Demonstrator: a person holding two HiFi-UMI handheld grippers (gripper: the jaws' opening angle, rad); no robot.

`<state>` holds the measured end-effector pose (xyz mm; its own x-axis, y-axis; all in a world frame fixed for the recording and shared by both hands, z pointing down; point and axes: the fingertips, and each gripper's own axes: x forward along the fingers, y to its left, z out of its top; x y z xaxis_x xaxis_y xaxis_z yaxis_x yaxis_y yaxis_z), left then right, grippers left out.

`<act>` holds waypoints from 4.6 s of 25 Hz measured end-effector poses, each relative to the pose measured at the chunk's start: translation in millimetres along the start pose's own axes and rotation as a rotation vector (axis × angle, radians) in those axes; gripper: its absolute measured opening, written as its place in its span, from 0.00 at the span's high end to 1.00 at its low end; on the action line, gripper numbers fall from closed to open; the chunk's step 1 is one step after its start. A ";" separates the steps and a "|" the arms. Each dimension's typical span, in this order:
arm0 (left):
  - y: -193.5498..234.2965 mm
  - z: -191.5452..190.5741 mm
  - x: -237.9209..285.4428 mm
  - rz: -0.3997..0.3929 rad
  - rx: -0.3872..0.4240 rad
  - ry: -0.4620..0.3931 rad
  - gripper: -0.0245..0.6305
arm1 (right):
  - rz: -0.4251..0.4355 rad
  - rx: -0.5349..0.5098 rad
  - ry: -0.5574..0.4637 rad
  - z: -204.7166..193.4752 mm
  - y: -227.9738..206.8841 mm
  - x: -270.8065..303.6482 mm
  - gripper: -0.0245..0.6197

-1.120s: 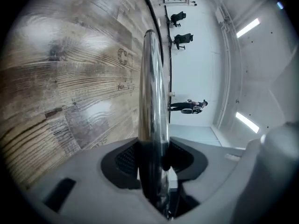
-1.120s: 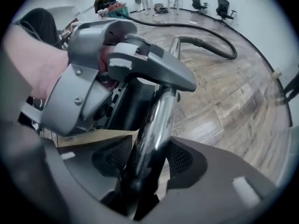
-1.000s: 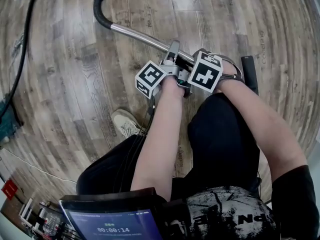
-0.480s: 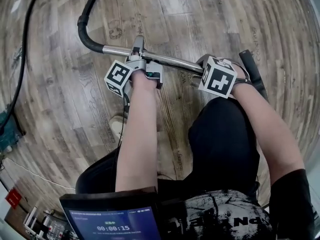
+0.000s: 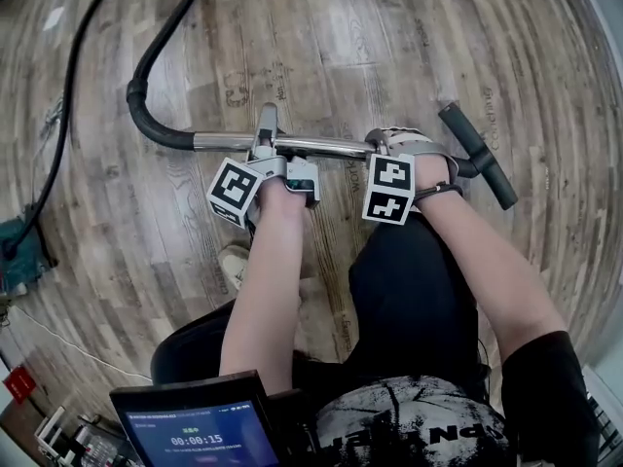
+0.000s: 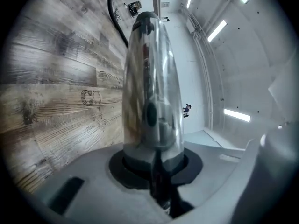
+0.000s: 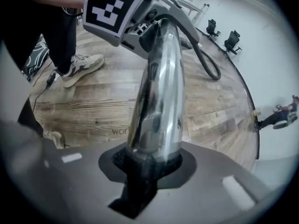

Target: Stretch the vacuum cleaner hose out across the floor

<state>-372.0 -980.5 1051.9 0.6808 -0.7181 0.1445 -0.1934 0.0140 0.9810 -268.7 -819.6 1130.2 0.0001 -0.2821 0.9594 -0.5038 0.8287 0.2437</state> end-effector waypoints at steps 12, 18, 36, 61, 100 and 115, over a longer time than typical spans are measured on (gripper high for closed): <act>-47.3 -2.6 5.2 -0.011 0.004 0.113 0.87 | 0.036 0.076 0.026 5.6 -3.0 -52.1 0.80; -129.5 -10.3 -8.3 0.040 0.006 0.173 0.88 | 0.130 0.196 0.031 12.4 6.0 -146.5 0.80; -512.9 -95.6 -174.1 0.101 0.072 0.286 0.88 | 0.441 0.348 -0.110 -4.6 82.2 -571.1 0.80; -552.9 -56.9 -232.9 0.005 0.100 0.362 0.87 | 0.177 0.398 -0.092 53.3 103.6 -616.6 0.79; -592.9 -167.4 -331.9 0.066 0.092 -0.086 0.88 | 0.367 0.028 -0.241 -80.8 163.2 -672.1 0.79; -574.3 -289.5 -432.0 0.012 0.024 0.005 0.88 | 0.315 0.094 -0.151 -167.2 296.1 -713.4 0.79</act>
<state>-350.5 -476.9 463.5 0.6815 -0.7148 0.1568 -0.2187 0.0055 0.9758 -273.5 -292.2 541.7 -0.2920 -0.0943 0.9517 -0.5358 0.8405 -0.0811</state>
